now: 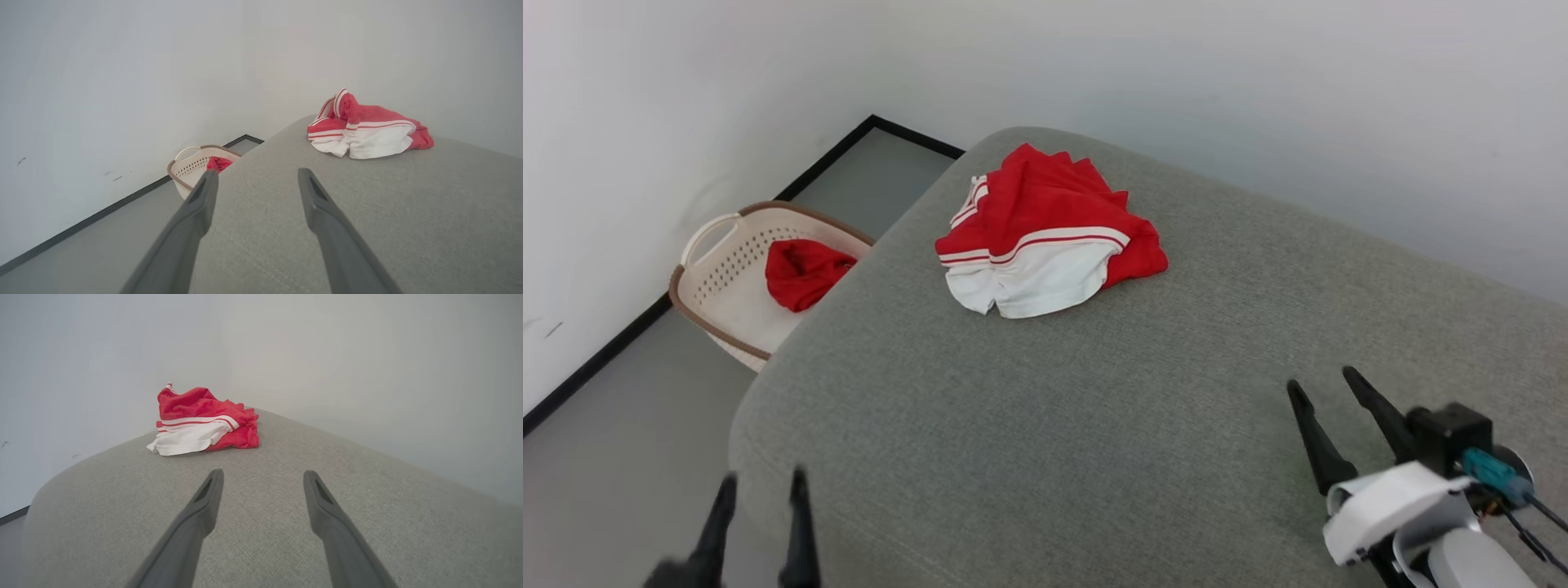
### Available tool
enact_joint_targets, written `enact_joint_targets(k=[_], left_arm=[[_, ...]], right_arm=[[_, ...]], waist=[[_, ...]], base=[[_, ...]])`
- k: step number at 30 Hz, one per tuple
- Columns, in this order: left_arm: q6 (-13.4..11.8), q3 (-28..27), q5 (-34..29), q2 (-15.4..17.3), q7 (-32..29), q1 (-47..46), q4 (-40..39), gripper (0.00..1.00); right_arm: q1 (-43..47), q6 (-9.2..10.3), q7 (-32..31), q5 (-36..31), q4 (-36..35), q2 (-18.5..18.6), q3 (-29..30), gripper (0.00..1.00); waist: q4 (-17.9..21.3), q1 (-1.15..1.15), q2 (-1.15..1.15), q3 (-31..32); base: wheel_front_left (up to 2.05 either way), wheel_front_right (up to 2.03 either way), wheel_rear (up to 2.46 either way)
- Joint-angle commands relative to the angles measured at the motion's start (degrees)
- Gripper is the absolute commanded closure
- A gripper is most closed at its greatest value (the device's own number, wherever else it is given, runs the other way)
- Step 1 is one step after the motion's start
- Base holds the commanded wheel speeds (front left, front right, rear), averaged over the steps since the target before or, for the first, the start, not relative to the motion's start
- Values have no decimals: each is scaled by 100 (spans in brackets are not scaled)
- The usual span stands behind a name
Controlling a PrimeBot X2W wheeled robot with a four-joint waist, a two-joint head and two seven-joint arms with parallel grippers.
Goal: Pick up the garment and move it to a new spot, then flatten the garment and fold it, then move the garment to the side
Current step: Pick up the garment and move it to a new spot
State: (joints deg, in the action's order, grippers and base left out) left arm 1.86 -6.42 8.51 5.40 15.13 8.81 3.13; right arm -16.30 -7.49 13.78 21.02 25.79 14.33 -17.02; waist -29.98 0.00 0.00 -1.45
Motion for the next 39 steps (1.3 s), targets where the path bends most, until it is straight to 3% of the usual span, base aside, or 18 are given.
enact_joint_targets(k=[1,4,9,15,21,24,27,28,29,33,39], left_arm=[[104,76,-74,102,-12,-308,70,0],[304,279,-58,335,-121,-1010,284,0],[506,498,259,720,-135,-2691,807,0],[562,556,1028,1167,-94,-4796,1908,0],[558,1342,1404,2007,-287,-6240,3237,0],[558,1868,1604,2279,-681,-6726,4012,0],[558,2397,1992,2394,-1435,-7029,4689,0],[558,2397,1992,2394,-1435,-7029,4689,0],[554,2747,2233,2482,-1936,-7120,4985,0],[555,3260,2796,2635,-2907,-7138,5365,0],[555,3529,3365,3000,-3465,-7174,5734,0]], right_arm=[[151,-1,45,5,-5,29,80,0],[318,-1,82,-99,-135,21,243,0],[157,0,-82,-329,-532,87,284,0],[-398,1,-303,-492,-999,92,92,0],[-1038,1,-256,-564,-1091,-31,-277,0],[-1227,1,-164,-576,-1070,-89,-406,0],[-1322,1,-95,-620,-1044,-127,-515,0],[-1322,1,-95,-620,-1044,-127,-515,0],[-1354,1,-58,-633,-1038,-145,-554,0],[-1365,1,-13,-656,-1102,-184,-642,0],[-1479,1,-71,-673,-1315,-208,-806,0]], waist=[[53,0,0,1],[180,0,0,-37],[756,0,0,-640],[1566,0,0,-1475],[2292,0,0,-2128],[2527,0,0,-2332],[2719,0,0,-2439],[2719,0,0,-2439],[2823,0,0,-2461],[2978,0,0,-2466],[3255,0,0,-2608]], base=[[0,0,0],[0,0,0],[0,0,0],[0,0,0],[0,0,0],[0,0,0],[0,0,0],[0,0,0],[0,0,0],[0,0,0],[0,0,0]])
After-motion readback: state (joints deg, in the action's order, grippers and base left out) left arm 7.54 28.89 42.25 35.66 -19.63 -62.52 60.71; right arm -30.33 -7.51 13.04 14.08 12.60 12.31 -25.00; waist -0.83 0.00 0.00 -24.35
